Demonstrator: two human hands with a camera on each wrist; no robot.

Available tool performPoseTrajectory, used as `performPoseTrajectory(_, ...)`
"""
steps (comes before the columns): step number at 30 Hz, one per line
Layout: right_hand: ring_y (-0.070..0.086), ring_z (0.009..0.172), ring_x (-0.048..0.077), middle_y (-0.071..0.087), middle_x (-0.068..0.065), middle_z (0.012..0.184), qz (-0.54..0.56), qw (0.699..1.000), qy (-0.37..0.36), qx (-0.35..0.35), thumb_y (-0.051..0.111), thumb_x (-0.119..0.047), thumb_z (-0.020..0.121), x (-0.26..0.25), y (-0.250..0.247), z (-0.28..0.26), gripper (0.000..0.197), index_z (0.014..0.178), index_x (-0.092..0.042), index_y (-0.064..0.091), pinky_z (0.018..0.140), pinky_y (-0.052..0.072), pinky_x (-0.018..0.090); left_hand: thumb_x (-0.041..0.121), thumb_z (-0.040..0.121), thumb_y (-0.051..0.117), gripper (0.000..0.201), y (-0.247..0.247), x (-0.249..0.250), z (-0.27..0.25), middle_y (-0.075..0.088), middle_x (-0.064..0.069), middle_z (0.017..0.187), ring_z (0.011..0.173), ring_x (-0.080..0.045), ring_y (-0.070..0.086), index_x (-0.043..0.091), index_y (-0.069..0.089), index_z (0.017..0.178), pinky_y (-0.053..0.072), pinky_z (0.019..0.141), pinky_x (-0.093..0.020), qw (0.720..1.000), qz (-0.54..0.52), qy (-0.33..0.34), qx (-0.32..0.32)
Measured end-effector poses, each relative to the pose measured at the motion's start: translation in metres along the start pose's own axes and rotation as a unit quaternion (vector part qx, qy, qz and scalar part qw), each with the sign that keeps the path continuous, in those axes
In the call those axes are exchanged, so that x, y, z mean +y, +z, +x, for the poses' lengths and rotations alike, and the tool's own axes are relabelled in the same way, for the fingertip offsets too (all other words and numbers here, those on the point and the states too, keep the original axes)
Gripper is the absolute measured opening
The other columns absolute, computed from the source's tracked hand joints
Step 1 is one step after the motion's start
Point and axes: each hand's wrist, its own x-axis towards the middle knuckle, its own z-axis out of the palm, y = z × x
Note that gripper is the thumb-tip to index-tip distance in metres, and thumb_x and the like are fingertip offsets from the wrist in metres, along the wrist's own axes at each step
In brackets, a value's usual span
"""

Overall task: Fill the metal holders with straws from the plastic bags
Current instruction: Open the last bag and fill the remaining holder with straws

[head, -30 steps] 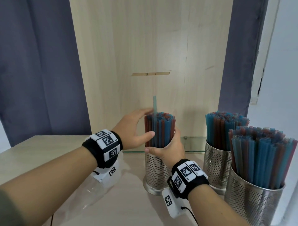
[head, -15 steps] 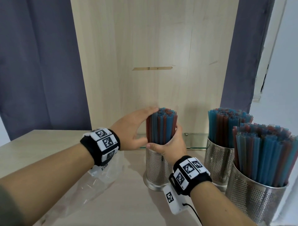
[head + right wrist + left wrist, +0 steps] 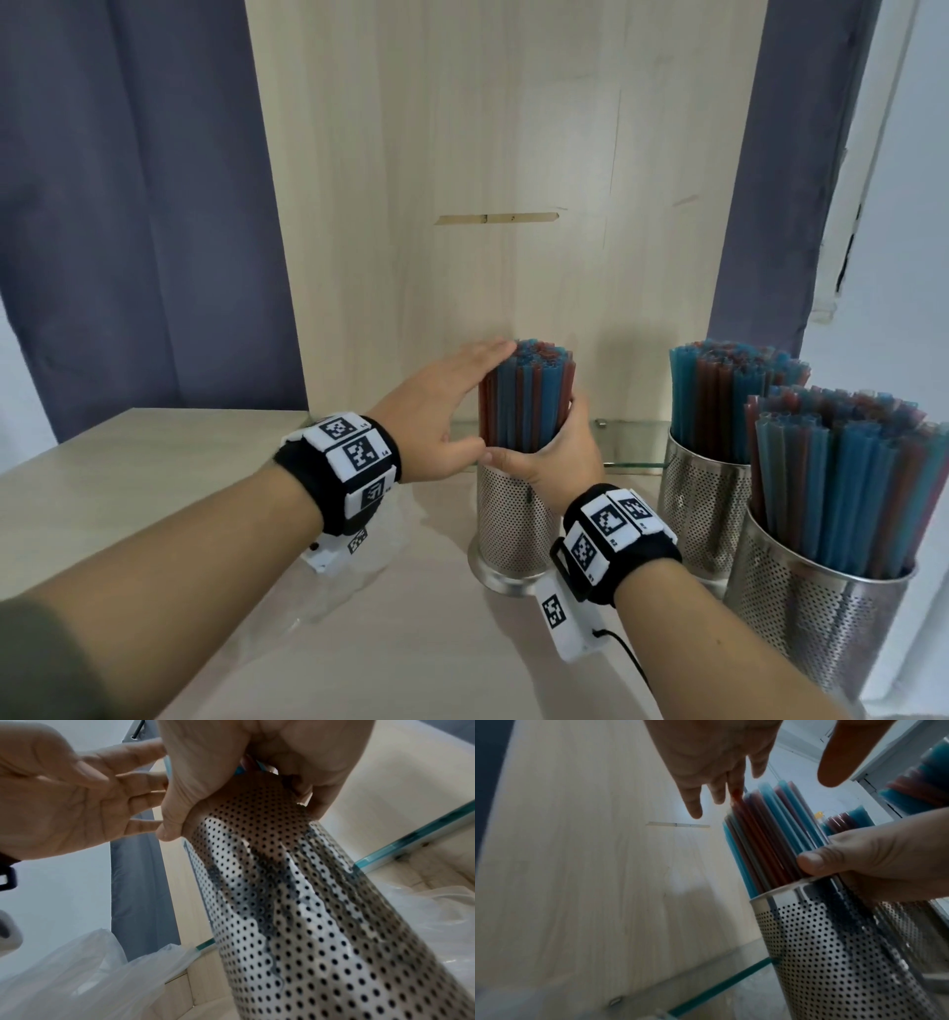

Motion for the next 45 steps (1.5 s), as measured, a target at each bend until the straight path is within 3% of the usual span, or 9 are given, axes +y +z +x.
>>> performPoseTrajectory(3,0.059,0.112,0.005,0.057,-0.014,0.120,0.001,1.000,0.009,-0.002,0.101,-0.032,0.044,-0.001,-0.001,0.000,0.120,0.142,-0.029,0.030,0.097,0.053,0.033,0.026,0.078,0.056,0.091,-0.001,-0.004,-0.020,0.020,0.012,0.158,0.145,-0.002,0.015,0.036,0.004,0.152,0.019,0.118,-0.027,0.994,-0.042,-0.070,0.070)
performPoseTrajectory(6,0.059,0.112,0.007,0.057,-0.013,0.120,-0.003,1.000,0.019,-0.003,0.100,-0.034,0.044,-0.001,0.000,-0.001,0.120,0.141,-0.030,0.031,0.099,0.053,0.037,0.030,0.083,0.059,0.082,0.002,-0.021,-0.049,0.033,0.002,0.155,0.141,-0.008,0.026,0.023,0.019,0.154,0.028,0.114,-0.032,0.973,-0.057,-0.189,0.121)
performPoseTrajectory(12,0.059,0.111,0.011,0.057,-0.010,0.120,-0.009,1.000,0.026,-0.008,0.099,-0.032,0.049,-0.006,0.000,-0.008,0.113,0.140,-0.025,0.032,0.097,0.054,0.040,0.099,0.048,0.028,0.119,0.021,-0.071,-0.114,0.018,-0.005,0.161,0.149,-0.028,0.011,0.045,0.013,0.152,0.017,0.119,-0.048,0.901,0.107,-0.397,-0.140)
performPoseTrajectory(17,0.060,0.106,0.007,0.060,-0.008,0.118,-0.007,0.998,0.055,-0.033,0.096,-0.035,0.054,-0.006,0.003,-0.022,0.107,0.140,-0.018,0.035,0.090,0.057,0.033,0.091,0.056,0.053,0.117,0.025,-0.060,-0.131,0.022,-0.002,0.159,0.148,-0.022,0.014,0.042,0.009,0.153,0.018,0.119,-0.042,0.908,0.068,-0.379,-0.168)
performPoseTrajectory(25,0.059,0.103,0.004,0.059,-0.012,0.116,-0.090,0.987,0.063,-0.115,0.094,-0.036,0.059,-0.018,0.014,-0.033,0.097,0.135,-0.017,0.037,0.083,0.047,0.018,0.092,0.025,0.065,0.143,0.039,-0.065,-0.148,0.015,-0.004,0.161,0.147,-0.021,0.022,0.053,0.003,0.148,0.027,0.116,-0.040,0.900,-0.008,-0.400,-0.175)
performPoseTrajectory(30,0.061,0.110,0.010,0.061,-0.009,0.120,-0.107,0.982,0.066,-0.139,0.094,-0.044,0.056,-0.021,0.033,-0.032,0.098,0.133,-0.017,0.041,0.091,0.051,0.026,0.095,0.015,0.061,0.150,0.046,-0.075,-0.156,0.024,0.001,0.157,0.140,-0.021,0.034,0.050,0.011,0.149,0.034,0.112,-0.038,0.897,-0.042,-0.404,-0.173)
performPoseTrajectory(38,0.059,0.115,0.010,0.060,-0.007,0.128,-0.101,0.980,0.072,-0.157,0.090,-0.049,0.060,-0.020,0.063,-0.026,0.101,0.140,-0.015,0.039,0.101,0.051,0.034,0.076,0.043,0.076,0.127,0.054,-0.079,-0.154,0.032,-0.007,0.151,0.135,-0.029,0.041,0.050,0.011,0.149,0.038,0.109,-0.041,0.890,-0.040,-0.423,-0.167)
performPoseTrajectory(41,0.051,0.129,0.016,0.053,-0.002,0.140,-0.188,0.955,0.086,-0.214,0.085,-0.043,0.071,-0.025,0.051,-0.023,0.099,0.148,-0.016,0.030,0.107,0.043,0.034,0.068,0.053,0.080,0.120,0.058,-0.079,-0.155,0.034,-0.006,0.149,0.132,-0.029,0.044,0.050,0.010,0.148,0.040,0.106,-0.041,0.890,-0.028,-0.424,-0.165)
performPoseTrajectory(45,0.050,0.131,0.023,0.049,0.005,0.147,-0.419,0.869,0.143,-0.221,0.081,-0.047,0.077,-0.019,0.012,-0.012,0.087,0.147,-0.022,0.037,0.106,0.040,0.035,0.069,0.054,0.080,0.120,0.059,-0.082,-0.156,0.035,-0.007,0.147,0.131,-0.029,0.044,0.049,0.009,0.149,0.041,0.106,-0.042,0.891,-0.029,-0.423,-0.163)
